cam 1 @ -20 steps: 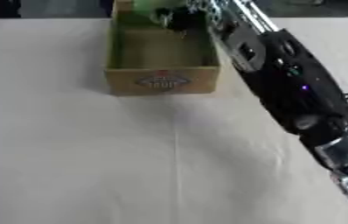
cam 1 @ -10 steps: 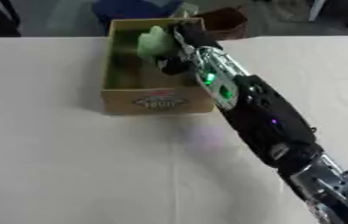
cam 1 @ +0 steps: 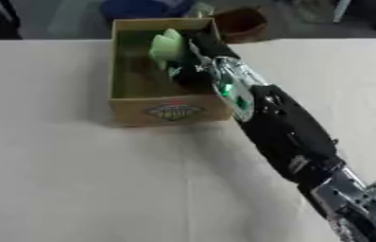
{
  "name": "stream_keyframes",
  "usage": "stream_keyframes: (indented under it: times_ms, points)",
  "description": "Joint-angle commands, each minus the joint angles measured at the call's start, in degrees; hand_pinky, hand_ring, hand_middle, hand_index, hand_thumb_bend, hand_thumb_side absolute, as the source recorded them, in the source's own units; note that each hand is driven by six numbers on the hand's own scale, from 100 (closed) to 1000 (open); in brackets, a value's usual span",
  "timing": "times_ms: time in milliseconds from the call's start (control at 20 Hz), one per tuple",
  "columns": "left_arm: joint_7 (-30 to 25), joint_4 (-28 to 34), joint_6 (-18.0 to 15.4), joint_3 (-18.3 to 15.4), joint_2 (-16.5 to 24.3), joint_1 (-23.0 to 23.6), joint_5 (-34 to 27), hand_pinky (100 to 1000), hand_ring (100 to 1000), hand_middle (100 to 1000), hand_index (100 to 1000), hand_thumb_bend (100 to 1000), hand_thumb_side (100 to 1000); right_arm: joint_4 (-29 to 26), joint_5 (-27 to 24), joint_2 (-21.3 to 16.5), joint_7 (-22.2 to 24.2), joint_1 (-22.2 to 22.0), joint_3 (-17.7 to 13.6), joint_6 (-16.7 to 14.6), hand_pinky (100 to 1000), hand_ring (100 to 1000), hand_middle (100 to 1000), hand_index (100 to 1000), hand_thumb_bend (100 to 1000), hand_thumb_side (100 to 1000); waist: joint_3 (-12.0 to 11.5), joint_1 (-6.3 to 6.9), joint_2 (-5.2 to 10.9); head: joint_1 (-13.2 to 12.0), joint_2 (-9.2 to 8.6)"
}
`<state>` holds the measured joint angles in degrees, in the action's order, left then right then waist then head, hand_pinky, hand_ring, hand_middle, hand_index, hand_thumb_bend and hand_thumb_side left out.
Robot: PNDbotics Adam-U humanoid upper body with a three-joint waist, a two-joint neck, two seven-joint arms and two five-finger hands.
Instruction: Pick up objects on the table and place them in the box.
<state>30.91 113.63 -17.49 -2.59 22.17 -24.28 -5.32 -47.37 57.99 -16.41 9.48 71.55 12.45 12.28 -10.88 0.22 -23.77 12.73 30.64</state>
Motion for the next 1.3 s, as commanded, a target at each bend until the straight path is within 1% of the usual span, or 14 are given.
stream_keyframes:
  times_ms: [50,300,500,550,600,1050,1200,1250,1300]
  points:
    - [-0.1,1.0,0.0,-0.2,0.8,-0.3,-0.1,654,810,786,838,100,970,-1.3,2.4,-0.8,0.3,1.3,-0.4,0.7,722,867,806,1000,472,605,0.0,0.35,1.71,-0.3,1.03]
    - [-0.1,1.0,0.0,-0.2,0.8,-0.3,-0.1,654,810,786,838,100,969,-2.5,3.4,-0.8,0.8,1.8,-0.4,1.3,717,864,801,1000,456,586,0.0,0.34,2.01,-0.4,2.06]
    - [-0.2,1.0,0.1,-0.1,0.8,-0.1,-0.1,654,811,786,838,100,969,-2.8,3.2,-0.6,0.7,2.1,-0.5,1.8,711,859,794,1000,437,584,0.0,0.26,2.18,-0.3,2.14]
    - [-0.2,1.0,0.1,-0.1,0.9,0.0,-0.2,654,811,786,837,100,969,-3.0,3.0,-0.6,0.5,2.2,-0.6,1.8,706,855,789,1000,415,592,0.0,0.27,2.24,-0.4,2.16]
    - [-0.2,1.0,0.1,-0.1,0.9,0.0,-0.2,654,811,786,837,100,969,-3.3,2.5,-0.6,0.4,2.3,-0.7,1.9,705,854,788,1000,413,593,0.1,0.26,2.29,-0.4,2.20]
    - [-0.2,1.0,0.3,-0.2,0.9,0.4,-0.1,654,811,787,838,100,969,-9.0,-4.7,-1.7,-0.6,2.7,-0.1,3.0,670,828,765,980,346,618,0.6,0.25,3.30,-0.9,2.93]
    - [-0.1,1.0,0.4,-0.3,1.0,0.7,0.0,654,811,786,837,100,968,-12.7,-7.6,-3.3,-0.6,2.5,0.4,3.6,663,823,760,975,325,625,1.0,0.41,3.92,-1.5,3.57]
    - [-0.1,1.0,0.4,-0.3,1.0,0.8,0.0,654,810,786,837,100,967,-14.4,-8.6,-4.1,-0.5,2.3,0.7,3.8,652,815,755,968,287,629,1.1,0.46,4.13,-1.7,3.82]
    - [-0.1,1.0,0.4,-0.4,1.1,1.0,0.1,654,811,786,837,100,967,-16.5,-9.9,-5.0,-0.5,1.9,0.9,4.1,648,812,753,966,271,628,1.4,0.51,4.33,-2.0,4.08]
